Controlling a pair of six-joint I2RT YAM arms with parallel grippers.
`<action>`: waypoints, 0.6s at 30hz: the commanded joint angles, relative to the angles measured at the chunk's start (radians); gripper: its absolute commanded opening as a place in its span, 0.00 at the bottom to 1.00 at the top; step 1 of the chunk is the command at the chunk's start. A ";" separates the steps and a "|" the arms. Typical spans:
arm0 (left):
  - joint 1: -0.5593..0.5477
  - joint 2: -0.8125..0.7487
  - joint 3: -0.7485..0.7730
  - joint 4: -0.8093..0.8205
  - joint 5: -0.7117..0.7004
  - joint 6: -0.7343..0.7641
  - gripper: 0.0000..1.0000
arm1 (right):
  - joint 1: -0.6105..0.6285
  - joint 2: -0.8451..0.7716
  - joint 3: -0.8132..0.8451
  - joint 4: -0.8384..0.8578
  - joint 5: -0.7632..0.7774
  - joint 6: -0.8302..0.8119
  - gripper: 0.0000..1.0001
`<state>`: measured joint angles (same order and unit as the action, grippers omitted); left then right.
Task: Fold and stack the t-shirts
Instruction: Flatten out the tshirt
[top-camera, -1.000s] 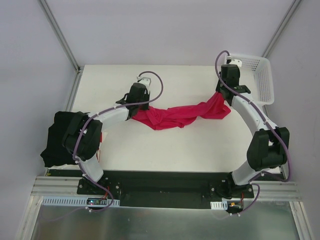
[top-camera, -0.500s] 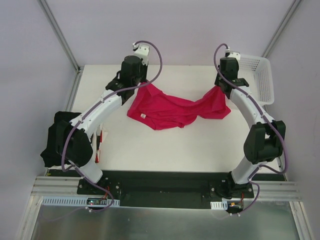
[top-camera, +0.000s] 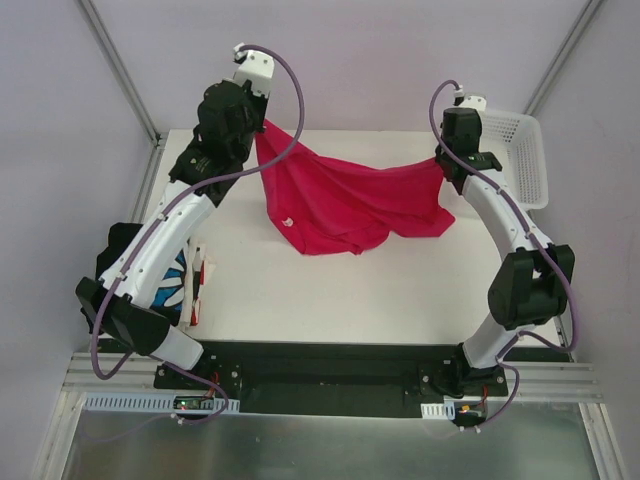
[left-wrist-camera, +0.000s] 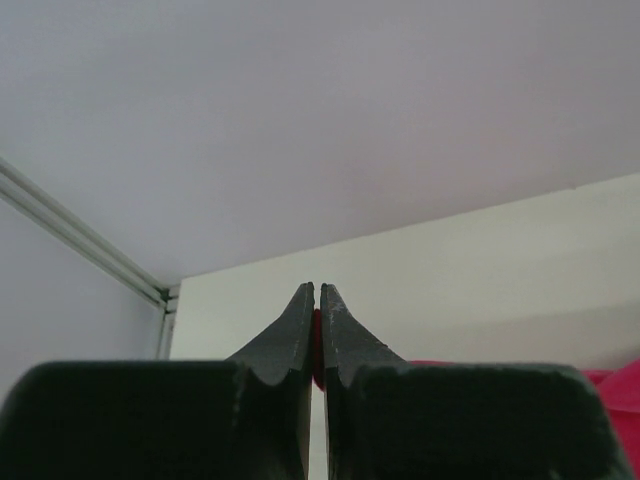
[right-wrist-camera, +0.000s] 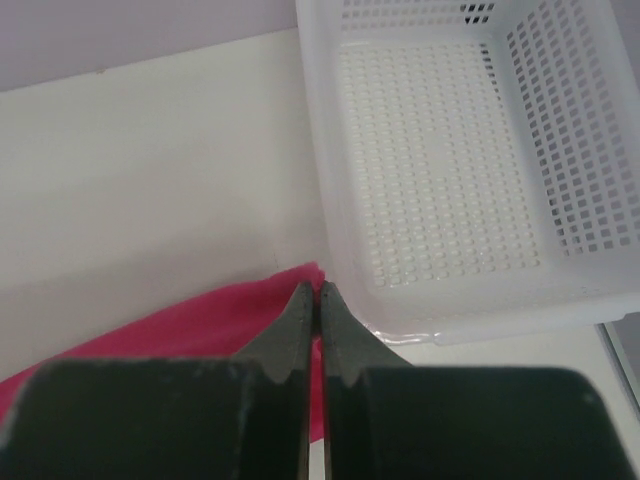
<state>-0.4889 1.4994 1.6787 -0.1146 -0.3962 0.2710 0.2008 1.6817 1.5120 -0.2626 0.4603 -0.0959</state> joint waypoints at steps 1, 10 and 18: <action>0.018 -0.064 0.105 0.018 -0.072 0.111 0.00 | 0.009 -0.094 0.106 0.020 0.017 -0.048 0.01; 0.019 -0.181 0.115 0.075 0.003 0.198 0.00 | 0.029 -0.206 0.220 0.199 -0.037 -0.224 0.01; 0.018 -0.226 0.211 0.139 0.062 0.270 0.00 | 0.048 -0.316 0.295 0.437 -0.077 -0.433 0.01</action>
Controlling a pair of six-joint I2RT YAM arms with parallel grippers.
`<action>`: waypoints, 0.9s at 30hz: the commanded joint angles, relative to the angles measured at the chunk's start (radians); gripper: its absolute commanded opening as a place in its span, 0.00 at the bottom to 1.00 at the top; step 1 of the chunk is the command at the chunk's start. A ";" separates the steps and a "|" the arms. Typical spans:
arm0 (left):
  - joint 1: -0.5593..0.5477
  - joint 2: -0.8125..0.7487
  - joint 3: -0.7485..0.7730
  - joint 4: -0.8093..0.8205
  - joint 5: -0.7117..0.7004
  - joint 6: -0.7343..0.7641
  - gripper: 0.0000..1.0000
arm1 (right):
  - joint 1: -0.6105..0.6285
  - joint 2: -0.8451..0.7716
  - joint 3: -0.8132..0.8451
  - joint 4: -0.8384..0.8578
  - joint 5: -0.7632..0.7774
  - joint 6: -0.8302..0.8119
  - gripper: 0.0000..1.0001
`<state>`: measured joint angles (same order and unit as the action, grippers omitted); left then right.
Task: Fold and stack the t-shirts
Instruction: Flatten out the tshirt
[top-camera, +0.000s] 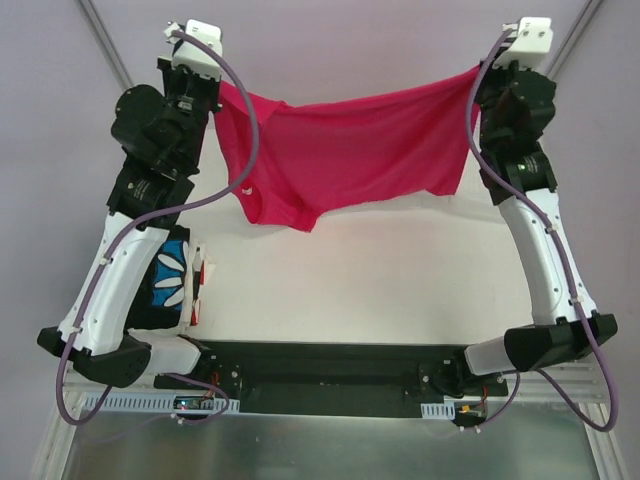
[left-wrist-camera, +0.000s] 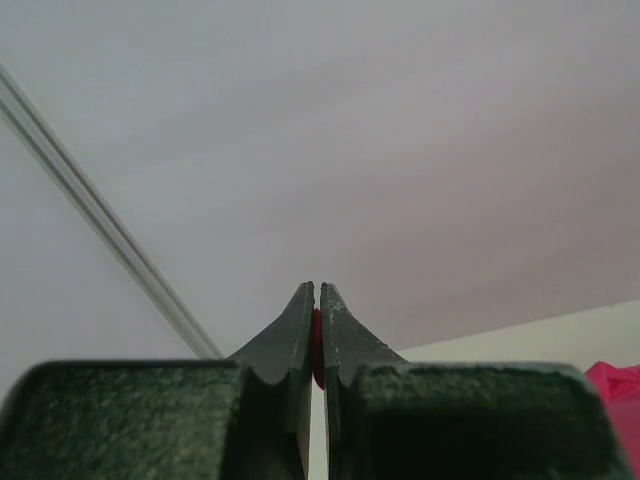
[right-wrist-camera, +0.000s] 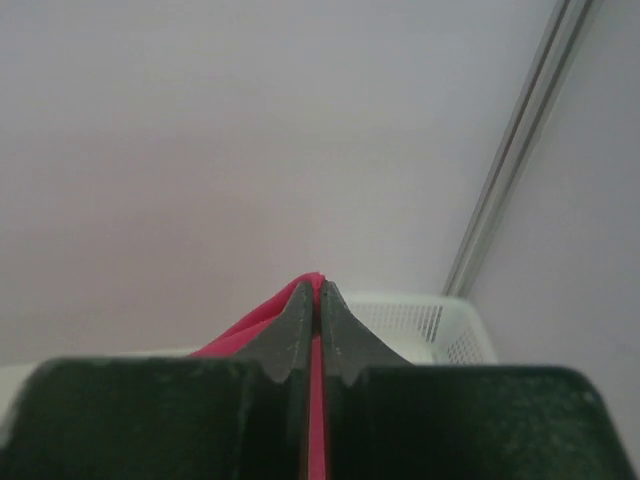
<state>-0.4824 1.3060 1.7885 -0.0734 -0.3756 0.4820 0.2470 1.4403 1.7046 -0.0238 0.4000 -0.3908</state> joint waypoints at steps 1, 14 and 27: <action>0.011 -0.030 0.121 0.096 0.049 0.061 0.00 | 0.001 -0.080 0.125 0.193 -0.021 -0.163 0.01; 0.002 -0.180 0.146 0.078 0.270 0.047 0.00 | 0.069 -0.293 -0.045 0.320 -0.111 -0.197 0.01; 0.002 -0.347 0.039 0.380 0.573 0.171 0.00 | 0.086 -0.423 -0.214 1.046 -0.334 -0.184 0.01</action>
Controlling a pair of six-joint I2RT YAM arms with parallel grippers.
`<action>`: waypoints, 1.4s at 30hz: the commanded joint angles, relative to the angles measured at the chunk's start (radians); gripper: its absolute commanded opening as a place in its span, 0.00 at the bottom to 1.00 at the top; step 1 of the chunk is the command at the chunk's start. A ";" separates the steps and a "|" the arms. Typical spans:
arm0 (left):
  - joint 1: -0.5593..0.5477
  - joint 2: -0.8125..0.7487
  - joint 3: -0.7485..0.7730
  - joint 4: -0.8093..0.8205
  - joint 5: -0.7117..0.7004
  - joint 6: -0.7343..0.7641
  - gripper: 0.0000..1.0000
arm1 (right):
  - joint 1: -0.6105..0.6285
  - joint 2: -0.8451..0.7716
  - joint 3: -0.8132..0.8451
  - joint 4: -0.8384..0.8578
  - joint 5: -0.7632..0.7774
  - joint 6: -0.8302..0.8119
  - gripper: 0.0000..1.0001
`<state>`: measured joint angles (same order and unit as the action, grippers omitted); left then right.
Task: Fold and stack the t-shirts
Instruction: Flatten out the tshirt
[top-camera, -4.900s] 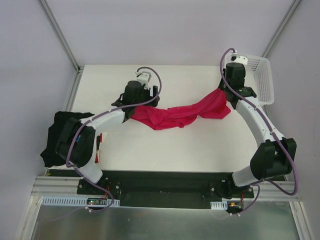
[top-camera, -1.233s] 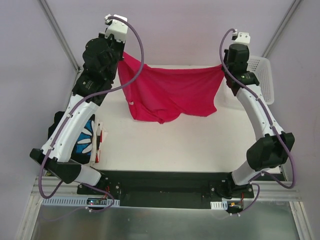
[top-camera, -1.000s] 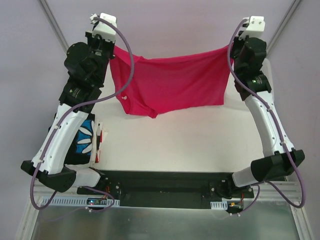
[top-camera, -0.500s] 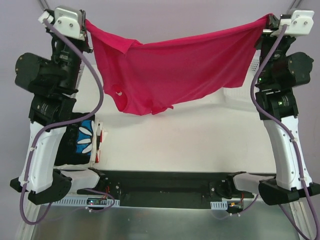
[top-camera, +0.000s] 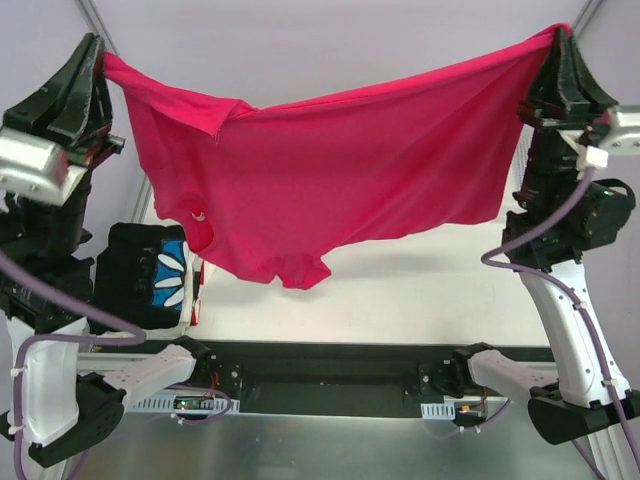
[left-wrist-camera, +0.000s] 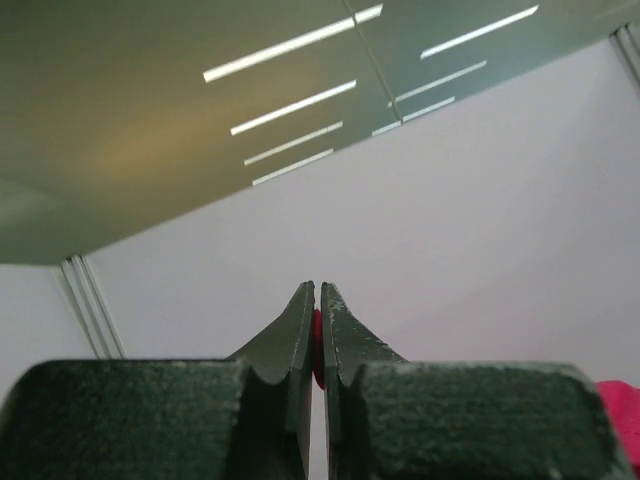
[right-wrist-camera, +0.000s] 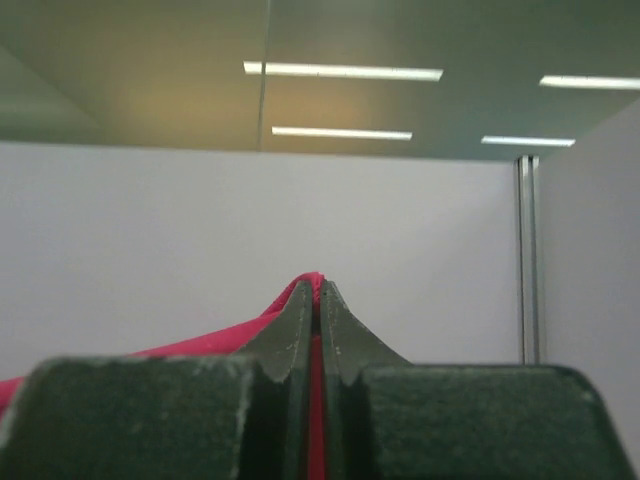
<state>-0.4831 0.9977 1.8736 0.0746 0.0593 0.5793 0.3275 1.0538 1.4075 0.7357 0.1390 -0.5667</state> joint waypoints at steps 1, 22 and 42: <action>0.003 -0.054 -0.066 0.264 0.163 0.086 0.00 | 0.004 -0.040 0.099 0.286 -0.081 -0.002 0.01; 0.005 -0.056 0.093 0.266 0.217 -0.015 0.00 | 0.004 -0.169 0.174 0.186 -0.147 0.030 0.01; 0.005 0.176 0.088 0.323 0.076 0.165 0.00 | 0.004 0.258 0.344 0.157 -0.085 -0.154 0.01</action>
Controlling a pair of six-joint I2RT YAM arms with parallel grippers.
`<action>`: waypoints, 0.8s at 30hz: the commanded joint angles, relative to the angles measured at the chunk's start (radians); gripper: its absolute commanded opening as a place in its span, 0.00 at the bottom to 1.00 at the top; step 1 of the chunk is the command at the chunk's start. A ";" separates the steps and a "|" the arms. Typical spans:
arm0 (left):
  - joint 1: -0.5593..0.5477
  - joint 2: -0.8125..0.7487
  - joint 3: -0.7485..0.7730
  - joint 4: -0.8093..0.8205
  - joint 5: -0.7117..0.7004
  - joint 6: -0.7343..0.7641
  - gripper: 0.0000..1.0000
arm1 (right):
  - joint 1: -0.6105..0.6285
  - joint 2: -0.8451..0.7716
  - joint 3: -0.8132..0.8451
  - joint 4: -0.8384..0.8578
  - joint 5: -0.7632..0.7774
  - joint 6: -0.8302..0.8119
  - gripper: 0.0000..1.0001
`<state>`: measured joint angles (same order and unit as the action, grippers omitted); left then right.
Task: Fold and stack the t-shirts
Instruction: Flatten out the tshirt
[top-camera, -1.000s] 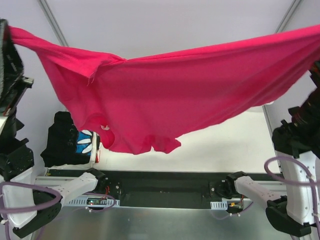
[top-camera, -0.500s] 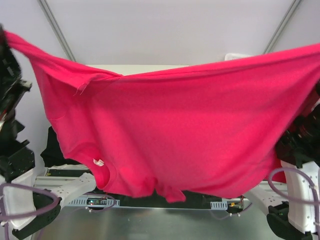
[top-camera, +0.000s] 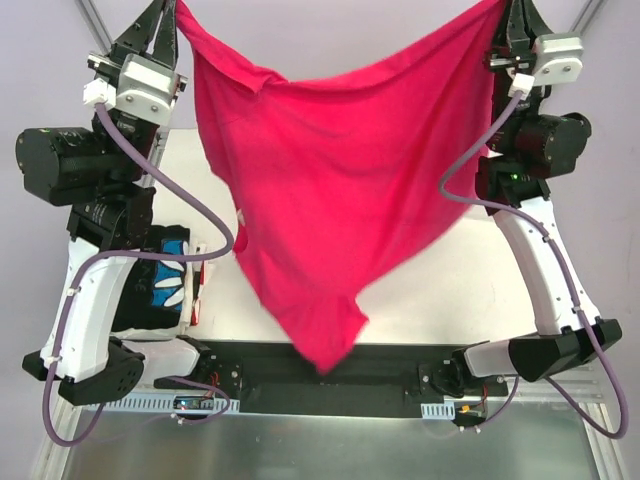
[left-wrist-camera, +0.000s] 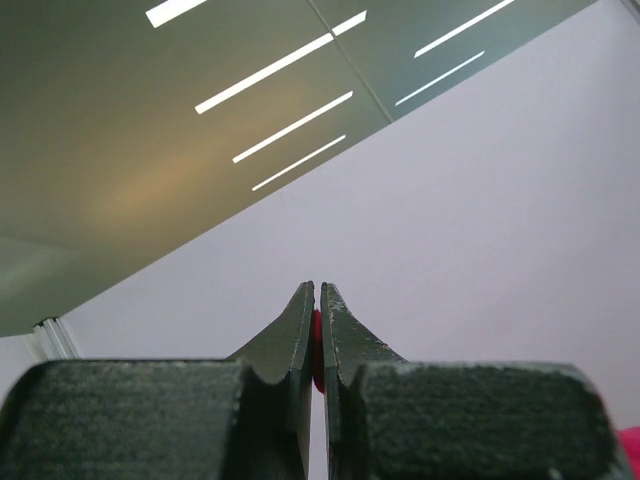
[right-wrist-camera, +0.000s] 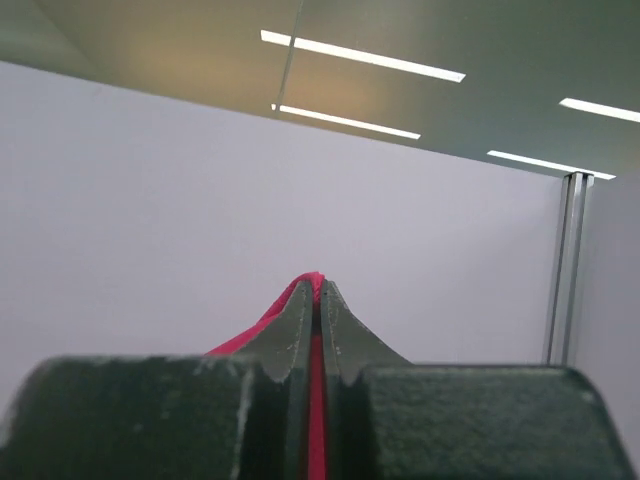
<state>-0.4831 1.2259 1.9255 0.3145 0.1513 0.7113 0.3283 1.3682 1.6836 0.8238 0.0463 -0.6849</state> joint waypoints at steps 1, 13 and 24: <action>0.003 -0.055 0.033 0.083 -0.015 0.033 0.00 | 0.005 -0.061 0.051 0.069 0.010 -0.033 0.01; 0.003 -0.190 -0.028 0.020 0.011 -0.033 0.00 | 0.008 -0.245 -0.073 0.009 0.004 0.013 0.01; 0.003 -0.284 -0.036 -0.037 0.021 -0.085 0.00 | 0.011 -0.411 -0.144 -0.071 0.009 0.042 0.01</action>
<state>-0.4831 0.9543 1.8824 0.2665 0.1570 0.6579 0.3328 0.9928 1.5444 0.7574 0.0475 -0.6621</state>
